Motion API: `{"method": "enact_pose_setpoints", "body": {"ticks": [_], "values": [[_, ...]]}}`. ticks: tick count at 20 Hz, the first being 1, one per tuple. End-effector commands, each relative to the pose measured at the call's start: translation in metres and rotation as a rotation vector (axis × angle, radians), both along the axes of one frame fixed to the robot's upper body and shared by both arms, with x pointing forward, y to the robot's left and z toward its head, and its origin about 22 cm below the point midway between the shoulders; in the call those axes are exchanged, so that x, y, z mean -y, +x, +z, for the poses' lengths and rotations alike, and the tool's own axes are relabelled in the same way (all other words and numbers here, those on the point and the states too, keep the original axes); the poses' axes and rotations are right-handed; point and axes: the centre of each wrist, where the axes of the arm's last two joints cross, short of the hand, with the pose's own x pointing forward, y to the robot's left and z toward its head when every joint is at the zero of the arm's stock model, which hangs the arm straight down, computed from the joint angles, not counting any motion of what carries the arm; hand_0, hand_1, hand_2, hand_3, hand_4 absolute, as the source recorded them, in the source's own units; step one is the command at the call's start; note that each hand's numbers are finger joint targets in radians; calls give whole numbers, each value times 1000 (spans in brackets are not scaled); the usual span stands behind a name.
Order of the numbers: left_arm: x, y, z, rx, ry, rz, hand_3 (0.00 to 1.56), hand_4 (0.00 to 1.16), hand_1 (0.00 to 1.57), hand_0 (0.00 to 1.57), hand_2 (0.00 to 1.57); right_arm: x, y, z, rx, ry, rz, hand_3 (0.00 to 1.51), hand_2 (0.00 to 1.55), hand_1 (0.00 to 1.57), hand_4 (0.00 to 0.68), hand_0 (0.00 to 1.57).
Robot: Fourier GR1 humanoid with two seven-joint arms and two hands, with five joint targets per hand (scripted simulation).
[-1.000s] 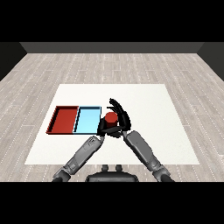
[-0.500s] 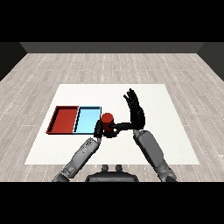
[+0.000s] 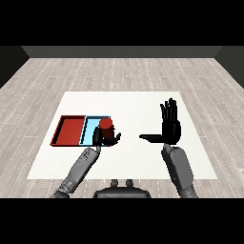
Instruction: Pick the red can and put it in the red box
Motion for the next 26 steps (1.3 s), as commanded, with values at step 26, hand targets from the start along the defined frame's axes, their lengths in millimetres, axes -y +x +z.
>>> {"method": "enact_pose_setpoints", "body": {"ticks": [26], "values": [[-227, 64, -32, -337, 418, 518, 1485, 1091, 1571, 1571, 1566, 61, -12, -119, -242, -98, -152, 0, 0, 0, 0, 0]]}}
